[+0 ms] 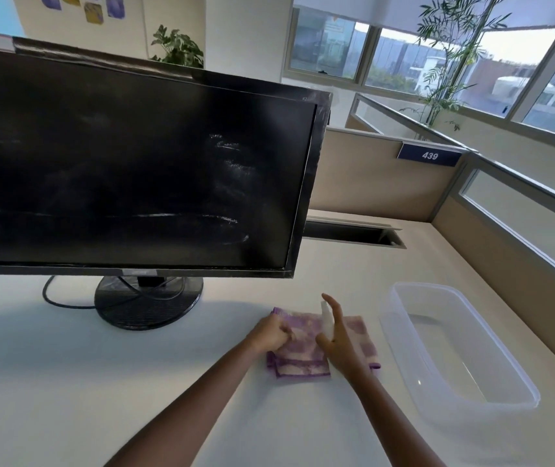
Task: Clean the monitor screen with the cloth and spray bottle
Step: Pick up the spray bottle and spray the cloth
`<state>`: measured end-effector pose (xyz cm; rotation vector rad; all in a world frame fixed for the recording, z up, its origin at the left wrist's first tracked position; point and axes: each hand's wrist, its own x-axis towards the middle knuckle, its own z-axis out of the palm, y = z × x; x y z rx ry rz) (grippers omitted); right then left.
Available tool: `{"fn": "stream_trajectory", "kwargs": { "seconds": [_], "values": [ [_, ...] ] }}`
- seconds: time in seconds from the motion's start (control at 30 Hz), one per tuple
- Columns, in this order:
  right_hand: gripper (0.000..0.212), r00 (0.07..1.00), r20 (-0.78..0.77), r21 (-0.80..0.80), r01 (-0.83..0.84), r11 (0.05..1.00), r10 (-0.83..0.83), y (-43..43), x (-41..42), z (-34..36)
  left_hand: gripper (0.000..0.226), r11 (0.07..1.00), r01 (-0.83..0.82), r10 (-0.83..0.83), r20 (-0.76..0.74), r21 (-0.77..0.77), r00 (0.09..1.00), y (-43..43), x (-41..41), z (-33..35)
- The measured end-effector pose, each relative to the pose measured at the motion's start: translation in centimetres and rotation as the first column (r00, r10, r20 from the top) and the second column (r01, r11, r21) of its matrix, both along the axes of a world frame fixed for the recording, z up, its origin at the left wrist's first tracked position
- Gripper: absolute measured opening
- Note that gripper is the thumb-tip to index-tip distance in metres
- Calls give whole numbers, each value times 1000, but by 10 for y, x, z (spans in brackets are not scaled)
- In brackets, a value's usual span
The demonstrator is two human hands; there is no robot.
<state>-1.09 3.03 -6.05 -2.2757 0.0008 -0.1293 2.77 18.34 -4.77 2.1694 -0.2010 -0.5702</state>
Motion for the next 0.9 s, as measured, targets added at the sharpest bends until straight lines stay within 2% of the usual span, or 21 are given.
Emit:
{"fn": "stream_trajectory", "kwargs": {
  "seconds": [0.07, 0.17, 0.37, 0.53, 0.67, 0.8, 0.9],
  "values": [
    [62, 999, -40, -87, 14, 996, -18, 1, 0, -8, 23, 992, -126, 126, 70, -7, 989, 3, 1, -8],
    [57, 997, -68, -222, 15, 975, -31, 5, -1, -9, 26, 973, -229, 231, 80, -34, 970, 3, 4, -22],
    [55, 994, -103, -466, -68, 882, 23, 16, -1, -9, 36, 954, -295, 296, 20, -45, 955, 1, 5, -35],
    [52, 996, -86, -499, -58, 865, 17, 17, -1, -15, 35, 953, -301, 302, 15, -36, 953, 0, 4, -34],
    [47, 995, -91, -432, -7, 902, -36, 16, -1, -11, 35, 946, -321, 322, 11, -53, 947, -1, 3, -32],
    [60, 990, -119, -400, 19, 916, -72, 5, 0, -6, 35, 940, -337, 338, 8, -50, 941, -1, 1, -29],
    [63, 985, -130, -445, 45, 894, -115, -9, 0, 1, 33, 939, -341, 341, 1, -44, 940, -3, -1, -28]
  ]
}}
